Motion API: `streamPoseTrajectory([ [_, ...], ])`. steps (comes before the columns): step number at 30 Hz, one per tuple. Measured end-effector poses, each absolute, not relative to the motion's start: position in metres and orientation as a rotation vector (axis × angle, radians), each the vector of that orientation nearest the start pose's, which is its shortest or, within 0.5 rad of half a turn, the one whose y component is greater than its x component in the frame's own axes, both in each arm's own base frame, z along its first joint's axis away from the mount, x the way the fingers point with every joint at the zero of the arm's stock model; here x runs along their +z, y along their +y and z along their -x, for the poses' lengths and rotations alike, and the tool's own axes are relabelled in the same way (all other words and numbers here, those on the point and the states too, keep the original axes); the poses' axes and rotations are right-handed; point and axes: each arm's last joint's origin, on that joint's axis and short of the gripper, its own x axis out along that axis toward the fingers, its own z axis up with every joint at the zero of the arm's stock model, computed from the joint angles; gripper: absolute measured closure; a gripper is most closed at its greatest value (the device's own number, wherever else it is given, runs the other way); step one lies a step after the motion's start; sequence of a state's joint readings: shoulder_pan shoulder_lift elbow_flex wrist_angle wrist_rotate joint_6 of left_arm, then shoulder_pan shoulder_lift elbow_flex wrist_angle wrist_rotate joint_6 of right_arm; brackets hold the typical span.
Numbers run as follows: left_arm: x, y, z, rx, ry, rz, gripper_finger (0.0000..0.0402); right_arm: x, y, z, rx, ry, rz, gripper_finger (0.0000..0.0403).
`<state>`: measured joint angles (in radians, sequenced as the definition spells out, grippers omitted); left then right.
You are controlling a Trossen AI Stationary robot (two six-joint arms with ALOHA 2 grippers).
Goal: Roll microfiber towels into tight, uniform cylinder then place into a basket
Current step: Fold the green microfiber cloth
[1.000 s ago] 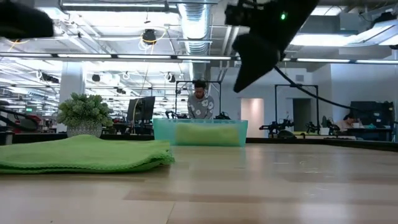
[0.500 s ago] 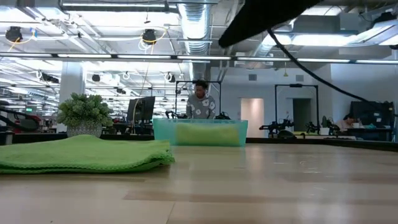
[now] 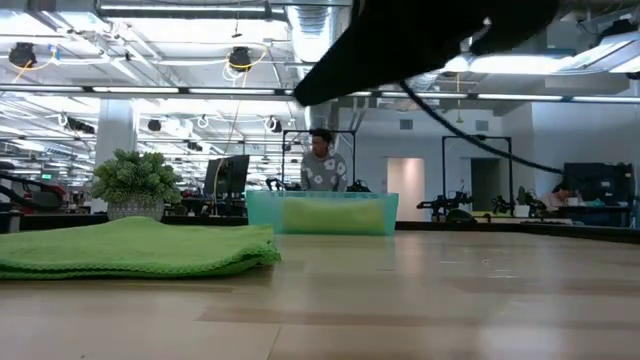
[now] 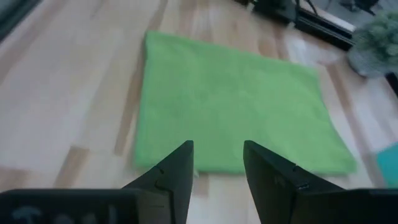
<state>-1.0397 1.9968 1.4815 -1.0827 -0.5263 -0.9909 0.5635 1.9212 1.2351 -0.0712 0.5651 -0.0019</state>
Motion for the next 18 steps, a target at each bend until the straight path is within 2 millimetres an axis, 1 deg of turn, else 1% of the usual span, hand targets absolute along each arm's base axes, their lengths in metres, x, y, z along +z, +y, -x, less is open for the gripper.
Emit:
streamPoseTrajectory([
  [3, 0.183, -0.311, -0.200, 0.186, 1.118, -0.269, 0.0261, 0.168, 0.204, -0.357, 0.017, 0.636, 0.423, 0.0239],
  [7, 0.183, -0.311, -0.200, 0.187, 1.112, -0.270, 0.0227, 0.158, 0.206, -0.363, 0.047, 0.620, 0.428, 0.0239],
  [10, 0.182, -0.310, -0.200, 0.189, 1.109, -0.271, 0.0208, 0.158, 0.206, -0.368, 0.052, 0.593, 0.401, 0.0239],
  [16, 0.159, -0.303, -0.196, 0.197, 1.108, -0.272, 0.0201, 0.152, 0.202, -0.371, 0.116, 0.622, 0.375, 0.0239],
  [18, 0.154, -0.302, -0.195, 0.204, 1.100, -0.265, 0.0201, 0.150, 0.200, -0.372, 0.117, 0.625, 0.371, 0.0239],
])
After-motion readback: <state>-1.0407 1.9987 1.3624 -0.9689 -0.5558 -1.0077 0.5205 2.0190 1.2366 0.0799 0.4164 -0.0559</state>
